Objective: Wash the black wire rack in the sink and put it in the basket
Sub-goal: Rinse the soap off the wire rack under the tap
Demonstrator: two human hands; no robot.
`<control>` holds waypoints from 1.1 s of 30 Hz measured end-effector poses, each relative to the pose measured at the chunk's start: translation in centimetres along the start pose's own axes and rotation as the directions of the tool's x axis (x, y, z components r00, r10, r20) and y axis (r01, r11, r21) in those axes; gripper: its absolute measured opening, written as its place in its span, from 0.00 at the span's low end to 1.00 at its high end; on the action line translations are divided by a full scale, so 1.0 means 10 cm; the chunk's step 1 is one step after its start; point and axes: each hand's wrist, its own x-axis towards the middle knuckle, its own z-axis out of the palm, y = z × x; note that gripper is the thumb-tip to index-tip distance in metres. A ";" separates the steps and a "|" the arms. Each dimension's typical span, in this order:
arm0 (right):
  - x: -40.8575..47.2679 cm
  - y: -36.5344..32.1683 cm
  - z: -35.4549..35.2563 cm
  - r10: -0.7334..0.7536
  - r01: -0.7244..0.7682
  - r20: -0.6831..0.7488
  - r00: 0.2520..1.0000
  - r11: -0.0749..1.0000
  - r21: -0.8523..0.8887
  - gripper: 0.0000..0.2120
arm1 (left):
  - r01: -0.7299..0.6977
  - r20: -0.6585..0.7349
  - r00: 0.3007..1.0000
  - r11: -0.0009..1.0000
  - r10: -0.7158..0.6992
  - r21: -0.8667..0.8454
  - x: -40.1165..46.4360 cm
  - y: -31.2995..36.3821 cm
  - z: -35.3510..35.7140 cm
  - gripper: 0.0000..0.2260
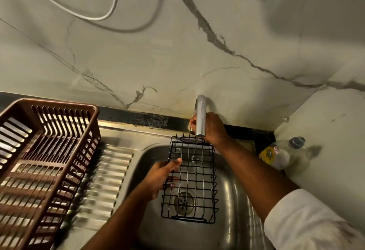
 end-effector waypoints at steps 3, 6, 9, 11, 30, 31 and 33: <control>-0.19 0.01 -0.14 0.019 -0.025 -0.071 0.997 0.996 -0.088 0.07 | -0.009 0.009 1.000 1.000 0.009 0.012 0.00 0.05 0.02 0.30; -0.35 0.09 -0.14 0.049 -0.050 -0.010 0.999 0.998 -0.034 0.05 | -0.007 0.001 1.000 0.999 0.007 0.039 0.00 0.06 0.02 0.30; -0.57 0.19 -0.07 0.159 -0.155 -0.050 0.986 0.985 0.080 0.08 | -0.003 0.002 1.000 0.997 0.003 0.072 0.01 0.01 0.00 0.35; -0.82 0.24 0.00 0.322 -0.288 -0.079 0.944 0.914 0.284 0.15 | -0.001 -0.004 1.000 0.997 0.001 0.082 -0.01 -0.02 -0.01 0.35; -2.33 -0.49 0.11 0.567 -0.733 0.503 0.653 0.303 0.609 0.26 | 0.145 -0.030 0.989 0.986 -0.143 0.078 -0.70 0.01 -0.03 0.30; -2.33 -0.52 0.08 0.581 -0.764 0.531 0.617 0.280 0.582 0.26 | 0.182 -0.020 0.983 0.981 -0.181 0.074 -0.72 0.01 -0.05 0.29; -2.37 -0.58 0.03 0.590 -0.799 0.569 0.573 0.248 0.547 0.26 | 0.220 0.025 0.975 0.974 -0.222 0.059 -0.79 0.00 -0.09 0.25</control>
